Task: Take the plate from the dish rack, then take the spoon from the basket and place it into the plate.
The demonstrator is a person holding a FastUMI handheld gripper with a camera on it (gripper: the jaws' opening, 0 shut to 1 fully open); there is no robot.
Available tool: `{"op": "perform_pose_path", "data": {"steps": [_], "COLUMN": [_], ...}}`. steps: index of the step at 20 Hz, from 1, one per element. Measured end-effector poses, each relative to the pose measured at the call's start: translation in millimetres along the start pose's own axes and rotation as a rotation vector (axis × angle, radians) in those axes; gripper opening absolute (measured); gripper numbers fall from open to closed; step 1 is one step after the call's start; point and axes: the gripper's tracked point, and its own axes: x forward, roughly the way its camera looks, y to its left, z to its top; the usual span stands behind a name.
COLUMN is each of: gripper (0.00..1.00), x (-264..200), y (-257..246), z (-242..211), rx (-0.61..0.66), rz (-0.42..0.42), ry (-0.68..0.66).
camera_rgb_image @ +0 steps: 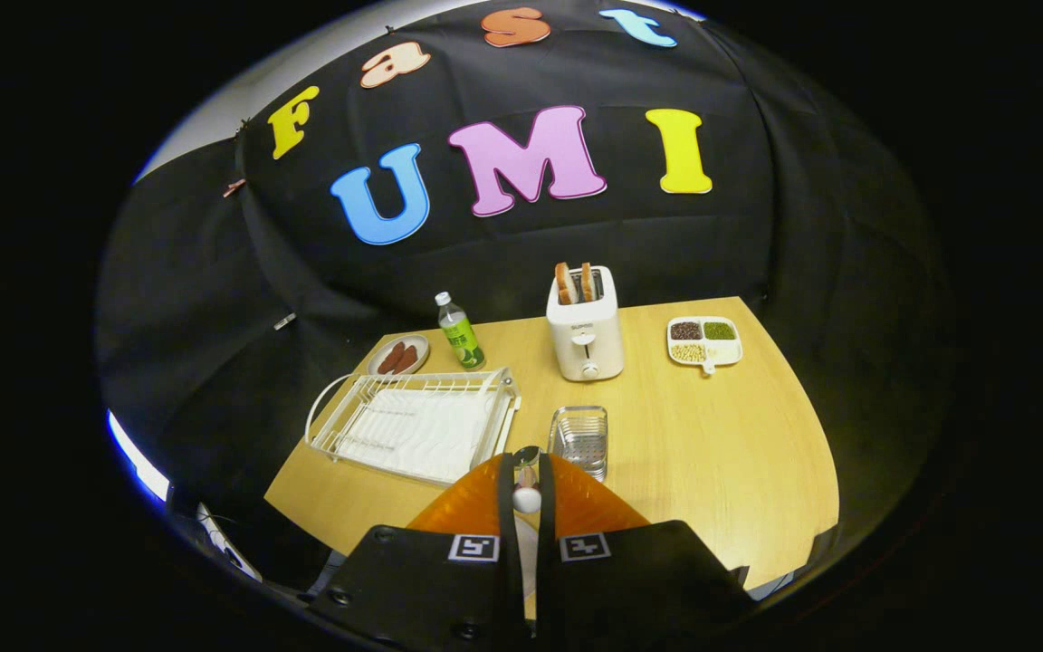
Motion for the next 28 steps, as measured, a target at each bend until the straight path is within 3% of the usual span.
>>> {"op": "perform_pose_path", "data": {"steps": [4, 10, 17, 22, 26, 28], "gripper": [0.09, 0.09, 0.10, 0.09, 0.16, 0.28], "x": [-7, 24, 51, 57, 65, 68], "y": [25, 32, 41, 41, 32, 27], "z": [-57, -129, -167, -162, -169, -172], "rx": [0.046, 0.106, 0.133, 0.126, 0.083, 0.091], "rz": [0.042, 0.051, 0.073, 0.064, 0.017, 0.000], "ry": [0.060, 0.163, 0.222, 0.224, 0.259, 0.275]}}
